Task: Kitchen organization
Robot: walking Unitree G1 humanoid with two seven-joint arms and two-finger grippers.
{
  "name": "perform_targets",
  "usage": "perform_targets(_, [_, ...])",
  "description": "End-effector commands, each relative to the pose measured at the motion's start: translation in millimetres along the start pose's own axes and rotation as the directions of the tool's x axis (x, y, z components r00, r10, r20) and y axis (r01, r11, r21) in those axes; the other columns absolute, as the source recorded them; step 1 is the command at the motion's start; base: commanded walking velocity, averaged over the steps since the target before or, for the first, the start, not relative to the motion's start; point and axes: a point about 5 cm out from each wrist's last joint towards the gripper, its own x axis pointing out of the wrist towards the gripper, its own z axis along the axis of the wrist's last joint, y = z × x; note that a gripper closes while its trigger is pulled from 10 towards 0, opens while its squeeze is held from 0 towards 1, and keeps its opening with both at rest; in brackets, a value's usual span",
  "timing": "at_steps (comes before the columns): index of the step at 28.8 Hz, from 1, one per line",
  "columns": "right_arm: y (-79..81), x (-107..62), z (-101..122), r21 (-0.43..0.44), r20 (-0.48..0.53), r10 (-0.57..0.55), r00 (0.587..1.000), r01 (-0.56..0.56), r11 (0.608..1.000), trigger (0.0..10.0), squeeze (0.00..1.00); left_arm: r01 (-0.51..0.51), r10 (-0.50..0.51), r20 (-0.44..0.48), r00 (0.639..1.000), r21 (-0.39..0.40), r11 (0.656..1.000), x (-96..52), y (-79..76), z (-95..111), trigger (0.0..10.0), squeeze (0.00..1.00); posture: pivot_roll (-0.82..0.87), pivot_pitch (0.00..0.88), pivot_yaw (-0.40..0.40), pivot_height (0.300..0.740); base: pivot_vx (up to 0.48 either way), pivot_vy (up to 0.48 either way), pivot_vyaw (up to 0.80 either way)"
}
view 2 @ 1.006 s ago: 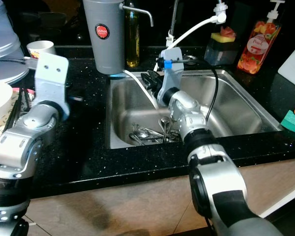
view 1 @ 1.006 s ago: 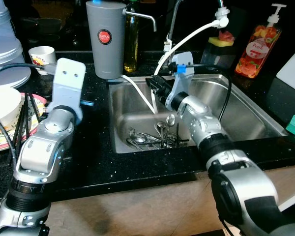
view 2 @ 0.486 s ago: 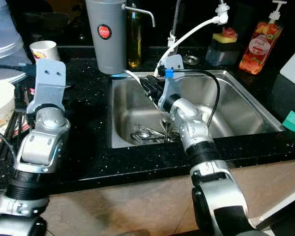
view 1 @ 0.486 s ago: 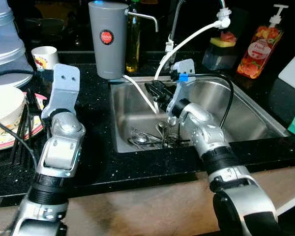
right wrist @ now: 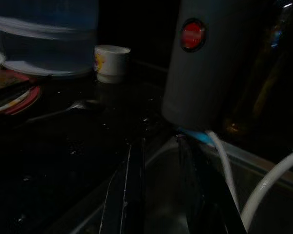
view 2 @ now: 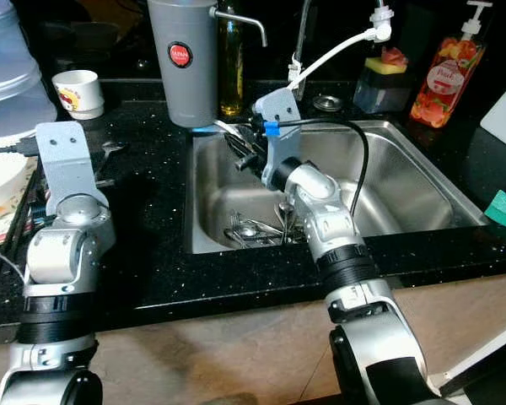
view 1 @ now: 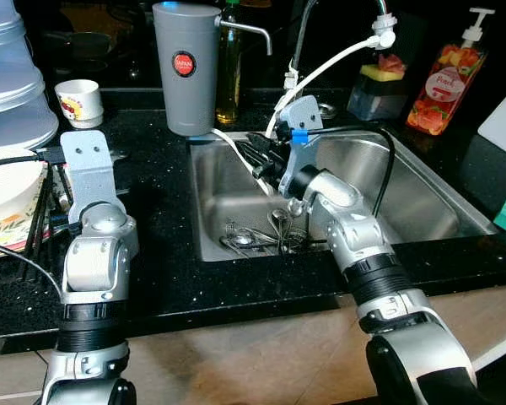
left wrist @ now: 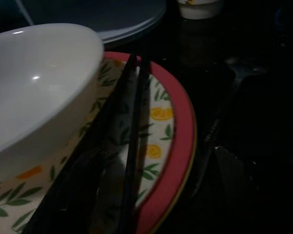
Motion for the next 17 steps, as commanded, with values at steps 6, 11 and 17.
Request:
perform_targets(6, [26.7, -8.7, 0.3, 0.072, -0.018, 0.3, 0.954, -0.298, 0.952, 10.0, 0.0, 0.02, -0.019, -0.016, 1.0, 0.032, 0.999, 2.2, -3.5, -2.1, 10.0, 0.0, 0.0, 0.113, -0.038, 0.74, 0.0, 0.0, 0.0])
perform_targets(11, [36.3, -15.2, -0.7, 0.096, -0.02, 0.409, 0.912, -0.405, 0.909, 10.0, 0.0, 0.028, -0.027, -0.02, 0.999, 0.044, 0.999, 2.4, -3.9, -2.1, 10.0, 0.0, 0.0, 0.113, -0.038, 0.74, 0.0, 0.0, 0.0])
perform_targets(17, [54.3, -30.7, -3.7, 0.139, -0.003, 0.579, 0.816, -0.573, 0.808, 10.0, 0.0, 0.026, -0.018, -0.074, 0.997, 0.099, 0.995, 2.9, -4.1, -8.7, 10.0, 0.0, -0.01, 0.113, -0.036, 0.74, 0.0, 0.0, 0.0])
